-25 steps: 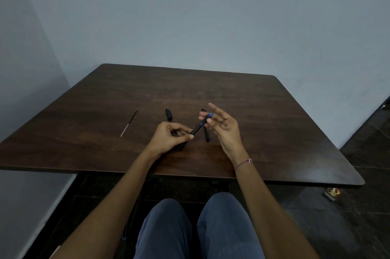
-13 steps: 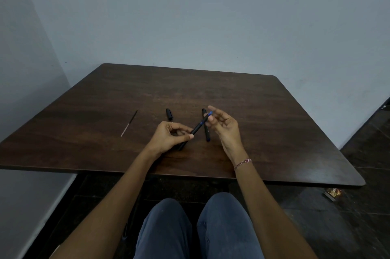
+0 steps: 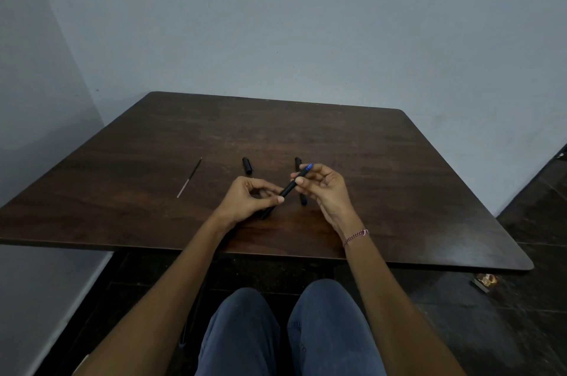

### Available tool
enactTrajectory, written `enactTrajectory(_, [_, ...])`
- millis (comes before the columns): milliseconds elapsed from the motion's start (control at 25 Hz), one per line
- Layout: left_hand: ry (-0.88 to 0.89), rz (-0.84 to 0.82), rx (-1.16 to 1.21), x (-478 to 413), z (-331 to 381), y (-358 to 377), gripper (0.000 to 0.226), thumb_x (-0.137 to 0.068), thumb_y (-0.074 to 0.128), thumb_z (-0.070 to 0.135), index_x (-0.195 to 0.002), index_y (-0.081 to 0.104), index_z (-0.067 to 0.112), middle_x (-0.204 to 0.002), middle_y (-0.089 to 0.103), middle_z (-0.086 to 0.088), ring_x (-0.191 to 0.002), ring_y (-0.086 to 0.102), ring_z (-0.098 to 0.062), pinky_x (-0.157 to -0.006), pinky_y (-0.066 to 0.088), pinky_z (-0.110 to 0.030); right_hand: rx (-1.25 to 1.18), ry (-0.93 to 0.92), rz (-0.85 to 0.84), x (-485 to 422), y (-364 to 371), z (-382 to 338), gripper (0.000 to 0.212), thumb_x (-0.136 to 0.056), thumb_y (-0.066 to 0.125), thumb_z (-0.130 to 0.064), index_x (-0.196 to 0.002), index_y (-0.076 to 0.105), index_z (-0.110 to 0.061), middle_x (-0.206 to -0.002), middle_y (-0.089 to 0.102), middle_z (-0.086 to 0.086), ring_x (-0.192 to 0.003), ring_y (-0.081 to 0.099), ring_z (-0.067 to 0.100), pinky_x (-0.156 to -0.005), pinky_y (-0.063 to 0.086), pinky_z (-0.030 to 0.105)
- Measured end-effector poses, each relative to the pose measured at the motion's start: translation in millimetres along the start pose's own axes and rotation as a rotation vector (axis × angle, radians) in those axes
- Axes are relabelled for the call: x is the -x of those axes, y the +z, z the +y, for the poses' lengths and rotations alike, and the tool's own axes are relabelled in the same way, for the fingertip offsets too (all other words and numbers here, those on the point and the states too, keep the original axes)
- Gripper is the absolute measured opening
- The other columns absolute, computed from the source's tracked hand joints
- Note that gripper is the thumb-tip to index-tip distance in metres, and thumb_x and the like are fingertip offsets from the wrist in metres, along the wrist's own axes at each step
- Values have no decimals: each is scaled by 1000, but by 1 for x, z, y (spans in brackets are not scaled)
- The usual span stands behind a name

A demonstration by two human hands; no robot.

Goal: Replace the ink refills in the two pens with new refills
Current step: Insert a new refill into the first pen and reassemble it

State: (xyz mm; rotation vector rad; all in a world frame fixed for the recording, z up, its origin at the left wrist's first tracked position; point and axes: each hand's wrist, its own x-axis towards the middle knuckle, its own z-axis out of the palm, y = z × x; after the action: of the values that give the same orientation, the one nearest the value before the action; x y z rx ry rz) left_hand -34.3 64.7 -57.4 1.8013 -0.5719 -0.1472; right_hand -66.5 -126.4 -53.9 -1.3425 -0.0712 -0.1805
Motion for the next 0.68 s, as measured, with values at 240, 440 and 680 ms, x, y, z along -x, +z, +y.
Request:
enactTrajectory(240, [-15, 13, 23, 0, 1, 1, 15, -73, 78, 9, -87, 75, 13, -65, 68, 2, -61, 61, -7, -63, 50, -16, -53, -62, -7, -1, 2, 2, 28, -75, 69, -13, -102, 62, -14, -93, 72, -1, -90, 68, 10, -75, 55, 22])
enactTrajectory(440, [-37, 11, 25, 1, 2, 0, 16, -73, 78, 9, -87, 75, 14, -67, 69, -1, -61, 62, -8, -63, 51, -16, -200, -53, -55, 1, -2, -2, 33, -81, 58, -8, -113, 61, -13, -102, 74, 1, -100, 69, 14, -77, 56, 22])
enactTrajectory(680, [-37, -7, 0, 1, 3, 0, 16, -71, 79, 8, -85, 74, 17, -65, 69, 4, -61, 61, -4, -63, 49, -14, -93, -23, 85, -2, 0, -2, 22, -83, 62, 4, -97, 66, -13, -79, 74, -1, -77, 70, 8, -66, 56, 20])
